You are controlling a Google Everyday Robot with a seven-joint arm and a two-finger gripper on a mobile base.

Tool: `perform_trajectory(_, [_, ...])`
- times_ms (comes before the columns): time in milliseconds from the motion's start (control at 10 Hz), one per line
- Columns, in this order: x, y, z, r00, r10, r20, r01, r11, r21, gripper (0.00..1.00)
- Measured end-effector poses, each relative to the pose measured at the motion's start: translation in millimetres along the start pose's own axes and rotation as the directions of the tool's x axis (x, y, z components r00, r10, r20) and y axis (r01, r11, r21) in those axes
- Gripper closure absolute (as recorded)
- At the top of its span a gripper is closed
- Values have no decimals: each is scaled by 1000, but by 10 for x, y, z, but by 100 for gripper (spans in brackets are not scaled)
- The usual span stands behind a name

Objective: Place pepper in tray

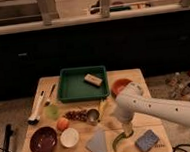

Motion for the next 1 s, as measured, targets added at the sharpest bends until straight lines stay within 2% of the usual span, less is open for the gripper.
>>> perform_trajectory(500, [42, 112, 41, 999, -19, 50, 16, 999, 52, 20])
perform_trajectory(800, [97, 137, 79, 994, -16, 107, 9, 998, 68, 20])
perform_trajectory(900, [118, 148, 108, 990, -18, 139, 8, 998, 69, 20])
perform_trajectory(1000, [141, 157, 123, 987, -18, 161, 7, 997, 71, 25])
